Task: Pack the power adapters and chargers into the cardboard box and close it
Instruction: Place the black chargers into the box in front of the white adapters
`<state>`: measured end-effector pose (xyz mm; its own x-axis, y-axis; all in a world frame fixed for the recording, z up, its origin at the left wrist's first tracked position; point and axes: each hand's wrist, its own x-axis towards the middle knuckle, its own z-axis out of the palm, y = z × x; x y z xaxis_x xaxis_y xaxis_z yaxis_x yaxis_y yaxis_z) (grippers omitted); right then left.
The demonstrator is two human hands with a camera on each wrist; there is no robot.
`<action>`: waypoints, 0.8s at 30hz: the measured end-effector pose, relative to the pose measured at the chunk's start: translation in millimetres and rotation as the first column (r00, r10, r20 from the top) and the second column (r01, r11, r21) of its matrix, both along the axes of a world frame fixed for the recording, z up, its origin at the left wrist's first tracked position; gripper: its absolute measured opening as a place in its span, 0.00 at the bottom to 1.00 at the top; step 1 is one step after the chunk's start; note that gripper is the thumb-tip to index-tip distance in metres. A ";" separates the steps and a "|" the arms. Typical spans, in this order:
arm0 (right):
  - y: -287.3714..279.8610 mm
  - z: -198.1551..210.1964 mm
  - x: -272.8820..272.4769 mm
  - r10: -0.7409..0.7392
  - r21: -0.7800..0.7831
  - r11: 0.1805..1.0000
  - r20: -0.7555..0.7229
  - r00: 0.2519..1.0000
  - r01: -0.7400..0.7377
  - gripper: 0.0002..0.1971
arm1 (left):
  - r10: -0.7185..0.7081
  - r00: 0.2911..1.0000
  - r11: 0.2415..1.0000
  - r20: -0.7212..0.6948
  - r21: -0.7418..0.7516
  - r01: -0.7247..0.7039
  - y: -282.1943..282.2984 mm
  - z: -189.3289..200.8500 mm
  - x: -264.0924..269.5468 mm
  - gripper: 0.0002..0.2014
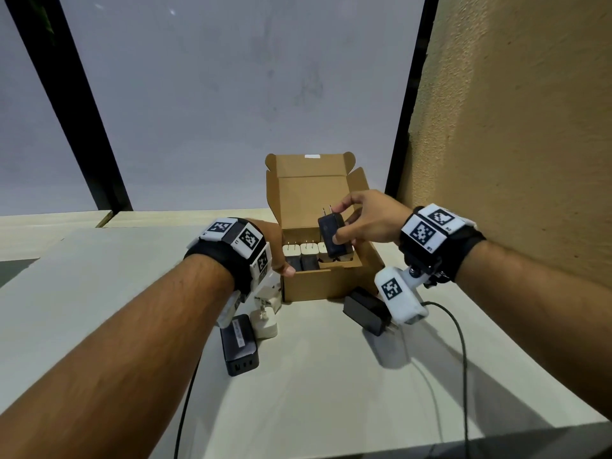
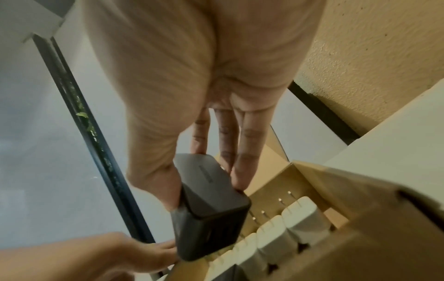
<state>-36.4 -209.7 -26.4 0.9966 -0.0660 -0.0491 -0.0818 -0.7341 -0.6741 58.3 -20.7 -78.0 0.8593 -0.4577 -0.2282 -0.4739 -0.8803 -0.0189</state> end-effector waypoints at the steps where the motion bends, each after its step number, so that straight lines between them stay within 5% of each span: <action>1: 0.8 -0.6 5.4 -0.003 -0.012 1.000 -0.002 1.000 0.003 0.29 | 0.000 1.000 1.000 0.002 -0.005 0.000 0.8 -0.4 0.3 0.26; 11: 3.9 -30.8 22.5 0.022 -0.070 0.997 -0.271 0.962 -0.043 0.24 | 0.021 1.000 1.000 -0.008 -0.011 -0.021 -0.3 -0.9 2.5 0.32; 15: 7.0 -31.3 22.4 0.031 -0.207 0.973 -0.311 0.950 -0.100 0.22 | 0.006 1.000 1.000 -0.003 0.023 -0.006 -0.8 -0.7 1.9 0.27; 24: 15.6 -39.8 26.2 0.054 -0.526 0.824 -0.293 0.955 -0.208 0.22 | 0.021 1.000 0.998 0.002 0.056 -0.021 -2.9 1.1 -0.4 0.38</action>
<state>-10.2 -194.1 -66.2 0.9547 -0.0285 -0.2962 -0.0692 -0.9894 -0.1277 57.9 -23.6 -76.9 0.8690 -0.4262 -0.2513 -0.4553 -0.8876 -0.0691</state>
